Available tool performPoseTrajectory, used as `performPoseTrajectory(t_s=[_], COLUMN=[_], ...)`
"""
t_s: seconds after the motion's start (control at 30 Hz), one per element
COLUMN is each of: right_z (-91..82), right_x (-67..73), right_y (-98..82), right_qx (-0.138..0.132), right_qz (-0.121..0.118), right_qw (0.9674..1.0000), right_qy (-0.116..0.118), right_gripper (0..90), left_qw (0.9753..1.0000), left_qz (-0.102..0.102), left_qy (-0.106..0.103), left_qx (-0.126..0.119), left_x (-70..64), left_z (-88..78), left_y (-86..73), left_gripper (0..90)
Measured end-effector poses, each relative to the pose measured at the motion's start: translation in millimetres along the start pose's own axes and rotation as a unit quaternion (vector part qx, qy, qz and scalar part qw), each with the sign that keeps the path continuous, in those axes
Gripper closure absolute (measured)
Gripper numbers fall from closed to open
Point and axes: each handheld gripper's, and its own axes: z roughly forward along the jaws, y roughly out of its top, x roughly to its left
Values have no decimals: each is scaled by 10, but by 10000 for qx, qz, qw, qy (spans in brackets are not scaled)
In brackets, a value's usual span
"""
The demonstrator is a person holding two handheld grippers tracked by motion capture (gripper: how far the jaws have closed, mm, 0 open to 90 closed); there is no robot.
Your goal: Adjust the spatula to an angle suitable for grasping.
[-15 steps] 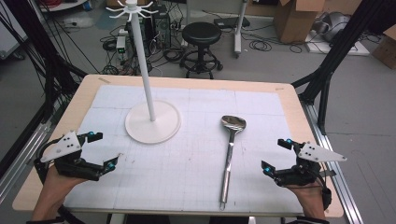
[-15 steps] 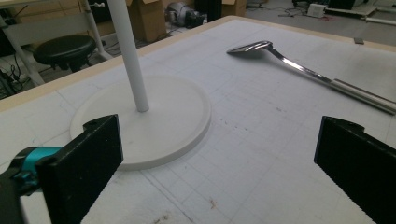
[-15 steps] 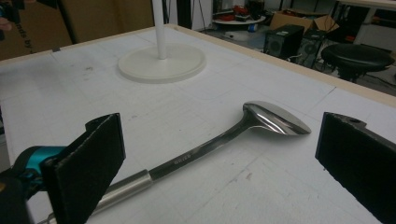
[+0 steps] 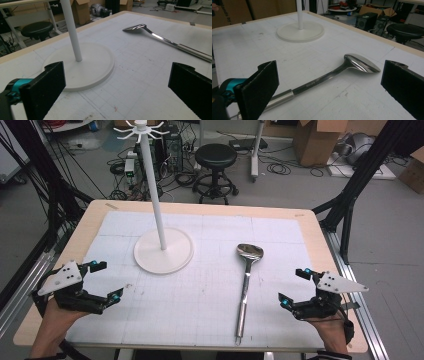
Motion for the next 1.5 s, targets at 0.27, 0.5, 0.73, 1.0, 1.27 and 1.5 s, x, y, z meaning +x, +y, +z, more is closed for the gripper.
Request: performPoseTrajectory(t_s=[0.27, 0.5, 0.73, 1.0, 1.27, 1.5], right_z=[-8, 14, 126, 218, 279, 418], right_x=[5, -27, -22, 19, 62, 120], right_y=[90, 283, 509, 559, 585, 560], right_qx=[153, 419, 962, 1616, 2054, 2561], right_qz=[-195, -348, -685, -953, -1076, -1267], right_qw=[9994, 9968, 9878, 9740, 9623, 9455], right_qy=[261, 589, 1014, 1270, 1420, 1558], right_gripper=[4, 4, 4, 4, 4, 5], left_qw=[10000, 10000, 10000, 10000, 10000, 10000], left_qz=[-22, -20, -14, -22, -11, -3], left_qy=[24, 21, 3, -13, -45, -69], left_qx=[-31, -48, -40, -13, 13, 38], left_x=[23, 35, 29, 34, 32, 27], left_z=[-47, -65, -64, -56, -40, -25], left_y=[-6, -8, -9, -19, -24, -28], left_gripper=[17, 17, 17, 17, 17, 17])
